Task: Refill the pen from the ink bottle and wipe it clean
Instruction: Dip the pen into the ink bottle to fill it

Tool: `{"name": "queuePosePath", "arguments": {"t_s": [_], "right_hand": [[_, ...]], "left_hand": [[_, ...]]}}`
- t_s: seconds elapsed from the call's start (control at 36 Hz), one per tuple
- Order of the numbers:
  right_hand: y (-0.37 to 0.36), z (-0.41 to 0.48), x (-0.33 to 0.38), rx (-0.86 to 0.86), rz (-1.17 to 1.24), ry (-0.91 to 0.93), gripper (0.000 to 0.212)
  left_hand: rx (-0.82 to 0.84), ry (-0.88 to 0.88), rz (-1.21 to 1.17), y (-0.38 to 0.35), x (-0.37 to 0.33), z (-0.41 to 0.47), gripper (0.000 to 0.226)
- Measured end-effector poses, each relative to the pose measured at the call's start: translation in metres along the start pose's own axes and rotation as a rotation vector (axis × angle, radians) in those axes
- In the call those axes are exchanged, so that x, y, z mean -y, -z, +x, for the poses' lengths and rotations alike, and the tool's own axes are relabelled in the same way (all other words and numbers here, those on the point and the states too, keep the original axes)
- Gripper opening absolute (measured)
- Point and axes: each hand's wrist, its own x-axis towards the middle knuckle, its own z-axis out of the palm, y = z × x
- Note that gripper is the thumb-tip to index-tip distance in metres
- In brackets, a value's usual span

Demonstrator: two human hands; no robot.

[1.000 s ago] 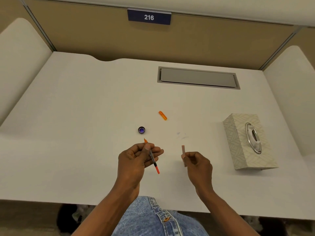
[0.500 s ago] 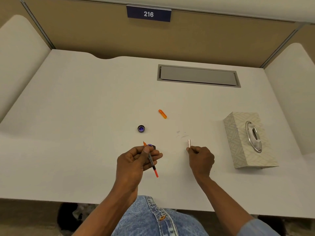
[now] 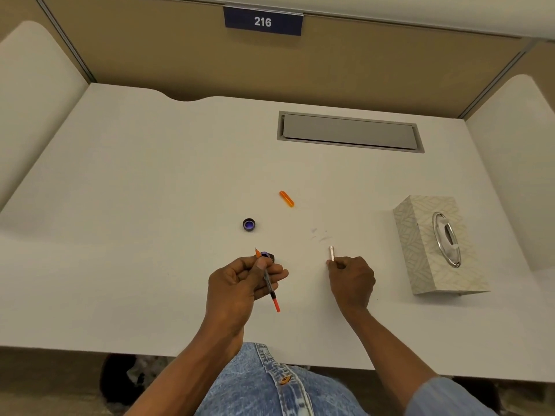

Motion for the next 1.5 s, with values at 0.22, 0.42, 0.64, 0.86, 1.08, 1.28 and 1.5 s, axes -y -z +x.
{"name": "queuePosePath", "arguments": {"t_s": [0.22, 0.42, 0.64, 0.86, 1.08, 1.28, 1.5], "right_hand": [[0.002, 0.000, 0.002, 0.013, 0.002, -0.005, 0.020], [0.003, -0.001, 0.002, 0.012, 0.011, -0.006, 0.019], [0.002, 0.000, 0.001, -0.003, 0.024, 0.002, 0.017], [0.002, 0.002, -0.003, -0.012, 0.062, 0.002, 0.020], [0.008, -0.007, -0.005, -0.049, 0.080, 0.058, 0.022], [0.023, -0.028, 0.000, -0.108, 0.095, 0.191, 0.022], [0.052, -0.080, 0.034, 0.012, 0.227, 0.431, 0.010]], "left_hand": [[0.007, -0.003, -0.004, 0.001, 0.001, 0.000, 0.022], [0.007, -0.001, 0.001, 0.003, 0.003, 0.002, 0.023], [0.006, -0.008, -0.007, 0.003, 0.001, 0.000, 0.022], [0.003, -0.005, 0.004, 0.003, 0.001, 0.000, 0.022], [-0.005, 0.011, 0.002, 0.003, 0.002, 0.000, 0.023], [-0.014, 0.066, -0.032, 0.002, 0.000, -0.001, 0.027], [-0.067, 0.267, -0.173, 0.000, 0.007, 0.004, 0.031]]}}
